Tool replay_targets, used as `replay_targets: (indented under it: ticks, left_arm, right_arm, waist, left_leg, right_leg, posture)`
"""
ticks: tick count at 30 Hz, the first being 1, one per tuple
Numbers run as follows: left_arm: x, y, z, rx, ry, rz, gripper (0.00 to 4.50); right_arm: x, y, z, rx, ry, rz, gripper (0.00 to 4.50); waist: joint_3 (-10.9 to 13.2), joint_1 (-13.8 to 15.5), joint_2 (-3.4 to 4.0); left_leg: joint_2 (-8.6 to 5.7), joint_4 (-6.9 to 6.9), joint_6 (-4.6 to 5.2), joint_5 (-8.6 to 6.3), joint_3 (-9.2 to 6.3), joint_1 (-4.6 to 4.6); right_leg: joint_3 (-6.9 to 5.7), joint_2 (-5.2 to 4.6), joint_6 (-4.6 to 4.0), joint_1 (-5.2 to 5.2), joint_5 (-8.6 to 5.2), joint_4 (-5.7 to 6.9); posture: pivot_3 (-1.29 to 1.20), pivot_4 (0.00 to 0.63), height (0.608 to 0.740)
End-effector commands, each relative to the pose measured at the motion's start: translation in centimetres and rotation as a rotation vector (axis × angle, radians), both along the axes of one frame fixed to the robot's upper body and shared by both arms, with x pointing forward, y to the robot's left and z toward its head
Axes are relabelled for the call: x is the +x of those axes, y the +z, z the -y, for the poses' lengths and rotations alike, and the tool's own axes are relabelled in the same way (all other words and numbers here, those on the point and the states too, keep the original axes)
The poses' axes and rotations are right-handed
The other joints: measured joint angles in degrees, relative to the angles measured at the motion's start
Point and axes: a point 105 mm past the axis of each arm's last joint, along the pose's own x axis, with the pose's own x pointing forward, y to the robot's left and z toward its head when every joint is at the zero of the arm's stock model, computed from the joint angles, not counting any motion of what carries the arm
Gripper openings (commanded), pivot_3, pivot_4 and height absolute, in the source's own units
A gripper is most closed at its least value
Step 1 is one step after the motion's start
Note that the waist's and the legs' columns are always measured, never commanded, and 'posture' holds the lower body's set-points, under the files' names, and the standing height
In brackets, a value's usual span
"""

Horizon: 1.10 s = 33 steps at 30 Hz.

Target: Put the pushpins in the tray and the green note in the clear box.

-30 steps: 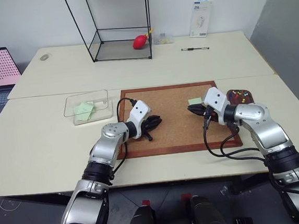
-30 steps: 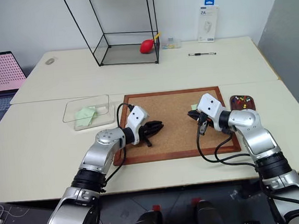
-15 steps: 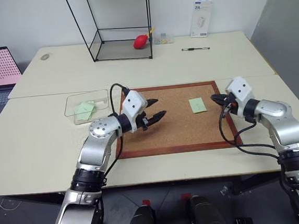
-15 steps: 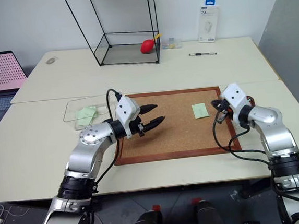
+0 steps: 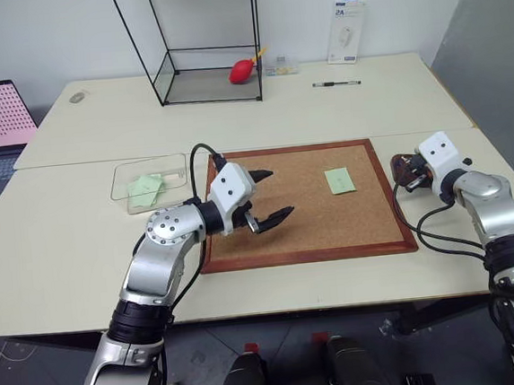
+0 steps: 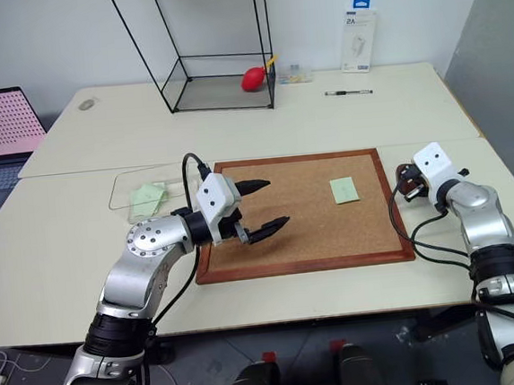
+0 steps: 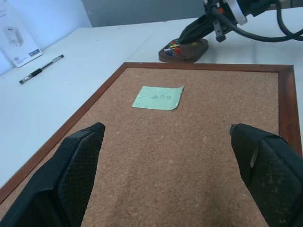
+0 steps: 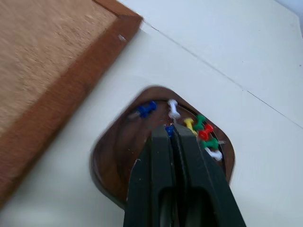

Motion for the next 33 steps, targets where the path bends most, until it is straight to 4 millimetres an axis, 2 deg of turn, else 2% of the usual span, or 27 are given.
replay_targets:
  ticks: [1, 3, 9, 14, 18, 24, 30, 33]
  left_arm:
    - [-0.6, 0.6, 0.4, 0.018, -0.028, 0.039, 4.5]
    - [-0.6, 0.3, 0.3, 0.03, -0.027, 0.037, 4.5]
    - [-0.7, -0.4, 0.3, 0.067, -0.039, 0.024, 4.5]
    - [-0.7, -0.5, 0.3, 0.071, -0.043, 0.022, 4.5]
    - [-0.8, -0.6, 0.3, 0.08, -0.047, 0.021, 4.5]
    - [-0.6, -0.6, 0.4, 0.083, -0.047, 0.025, 4.5]
    - [-0.6, -0.6, 0.5, 0.085, -0.046, 0.028, 4.5]
    - [-0.6, -0.6, 0.4, 0.084, -0.04, 0.027, 4.5]
  right_arm:
    - [0.4, 1.5, 0.5, -0.019, -0.005, 0.042, 0.46]
    - [0.5, 1.5, 0.4, -0.017, -0.004, 0.042, 0.79]
    - [0.4, 1.9, 0.1, 0.001, 0.014, 0.056, 2.16]
    - [0.3, 3.0, 0.1, 0.003, 0.022, 0.083, 3.26]
    - [0.0, 3.5, 0.1, 0.022, 0.029, 0.087, 3.26]
    - [-0.4, 3.1, 0.1, 0.116, 0.017, 0.056, 3.26]
    - [-0.4, 3.0, 0.2, 0.116, 0.007, 0.052, 3.26]
    - [-0.4, 3.9, -0.8, 0.152, 0.061, 0.089, 3.26]
  waist:
    - [0.0, 0.0, 0.0]
    - [0.0, -0.01, 0.0]
    - [0.0, -0.07, 0.0]
    - [0.0, -0.08, 0.01]
    - [0.0, -0.05, 0.01]
    - [0.0, -0.03, 0.01]
    - [0.0, -0.07, 0.01]
    - [0.0, -0.06, 0.01]
  left_leg:
    - [0.0, 0.0, 0.0, 0.0, 0.0, 0.0]
    - [0.0, 0.0, 0.0, 0.0, 0.0, 0.0]
    - [0.0, 0.0, 0.0, 0.0, 0.0, 0.0]
    - [0.01, 0.0, 0.0, 0.0, 0.0, 0.01]
    - [0.0, 0.0, 0.0, 0.0, -0.01, 0.0]
    - [0.0, 0.0, 0.0, 0.0, -0.01, 0.0]
    - [0.0, 0.0, 0.0, 0.0, -0.01, 0.01]
    - [0.0, 0.0, 0.0, 0.0, 0.0, 0.0]
  right_leg:
    - [0.0, 0.0, 0.0, 0.0, 0.0, 0.0]
    - [0.0, 0.0, 0.0, 0.0, 0.0, 0.0]
    - [0.0, 0.0, 0.0, 0.0, 0.0, 0.01]
    - [0.0, 0.01, 0.0, 0.0, 0.0, 0.01]
    - [0.0, 0.0, 0.0, 0.0, 0.0, 0.01]
    - [0.0, 0.0, 0.0, 0.0, 0.0, 0.01]
    - [0.0, 0.0, 0.0, 0.0, 0.0, 0.02]
    - [0.0, 0.0, 0.0, 0.0, 0.0, 0.02]
  posture:
    - [0.0, 0.15, 0.74]
    - [0.0, 0.15, 0.74]
    - [0.0, 0.15, 0.74]
    - [0.0, 0.15, 0.74]
    - [0.0, 0.15, 0.74]
    - [0.0, 0.15, 0.74]
    - [0.0, 0.15, 0.74]
    - [0.0, 0.15, 0.74]
